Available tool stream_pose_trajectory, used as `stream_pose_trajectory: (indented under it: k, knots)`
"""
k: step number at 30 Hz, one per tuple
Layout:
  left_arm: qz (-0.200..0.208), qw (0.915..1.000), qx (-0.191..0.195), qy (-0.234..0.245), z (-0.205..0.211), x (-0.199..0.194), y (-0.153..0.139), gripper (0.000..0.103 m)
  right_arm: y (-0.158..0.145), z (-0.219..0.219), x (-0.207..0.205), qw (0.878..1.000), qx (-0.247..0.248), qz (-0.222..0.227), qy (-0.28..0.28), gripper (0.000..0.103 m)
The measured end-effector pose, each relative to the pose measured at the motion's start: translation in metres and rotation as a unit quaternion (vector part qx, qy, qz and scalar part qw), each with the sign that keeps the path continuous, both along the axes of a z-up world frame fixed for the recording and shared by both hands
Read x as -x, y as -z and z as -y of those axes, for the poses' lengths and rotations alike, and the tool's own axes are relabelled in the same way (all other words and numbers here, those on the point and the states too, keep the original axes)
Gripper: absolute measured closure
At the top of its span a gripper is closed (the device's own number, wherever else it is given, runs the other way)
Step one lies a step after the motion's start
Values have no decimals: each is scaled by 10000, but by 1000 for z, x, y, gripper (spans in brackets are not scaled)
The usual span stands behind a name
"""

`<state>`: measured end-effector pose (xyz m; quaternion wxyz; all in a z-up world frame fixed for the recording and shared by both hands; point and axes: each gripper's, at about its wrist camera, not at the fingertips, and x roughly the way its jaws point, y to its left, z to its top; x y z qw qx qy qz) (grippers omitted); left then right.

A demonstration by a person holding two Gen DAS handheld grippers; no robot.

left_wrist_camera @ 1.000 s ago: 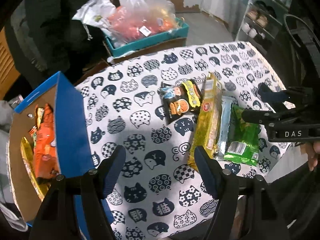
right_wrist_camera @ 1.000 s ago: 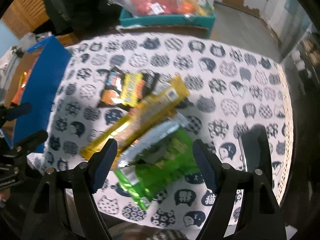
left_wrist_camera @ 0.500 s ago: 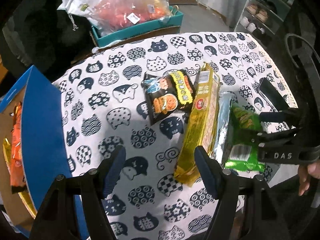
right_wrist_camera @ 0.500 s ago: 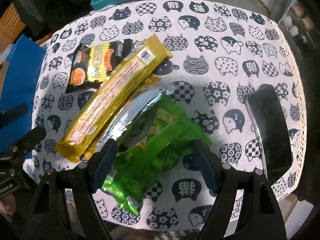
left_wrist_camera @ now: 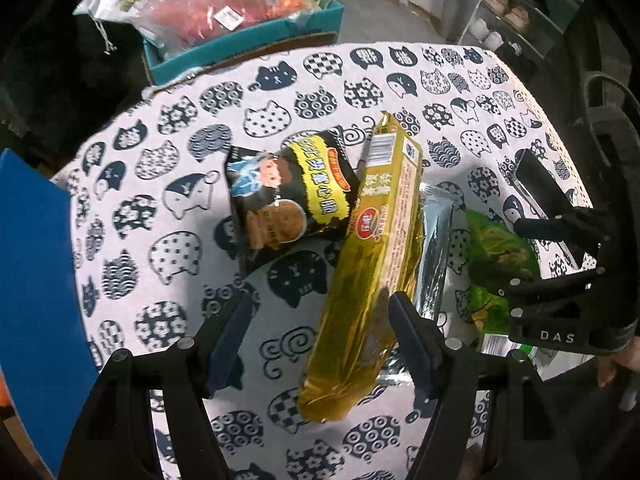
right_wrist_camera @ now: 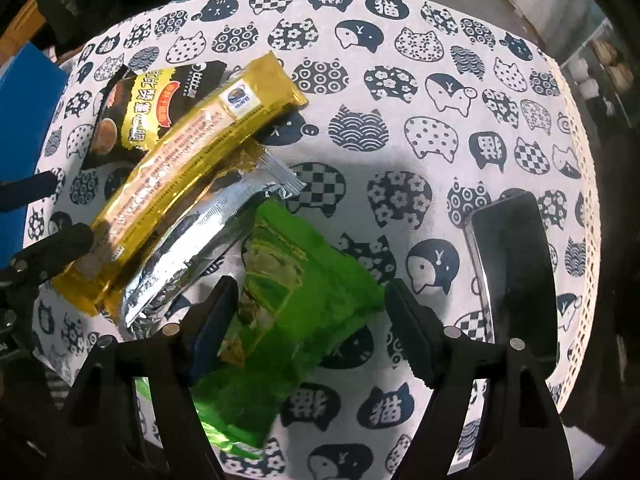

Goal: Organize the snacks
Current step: 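Grasp the green snack bag with the right tool while the left tool grasps another long yellow pack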

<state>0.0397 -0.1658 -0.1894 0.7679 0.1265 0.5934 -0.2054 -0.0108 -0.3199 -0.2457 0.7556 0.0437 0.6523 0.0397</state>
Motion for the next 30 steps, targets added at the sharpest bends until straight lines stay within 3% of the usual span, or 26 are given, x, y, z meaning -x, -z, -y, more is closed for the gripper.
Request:
stream_pose_trajectory:
  k: [4,10,14,16,20,30]
  knots:
    - [-179,9998,35,-11,10,-7,9,31,7,8,0,9998,-114,63,-142,41]
    - [-301,9995,-60,98,28,-13,20,31,7,34,-9,9993,-321,203,-33,42]
    - [-329,9994,-20,123,36,-16,26,31,-4,52,-9,9980,-517,248,264,26]
    - [-367,9992,46,118,38,-16,28,31,-7,55,-4,9978,-513,220,349,25]
    - [-382,9991,62,196,39,-11,31,55,-10,47,17,9983,-397,100,420,25]
    - [-64,9990,45,439,40,13,18,74,2,56,33,9976,-296,-150,614,25]
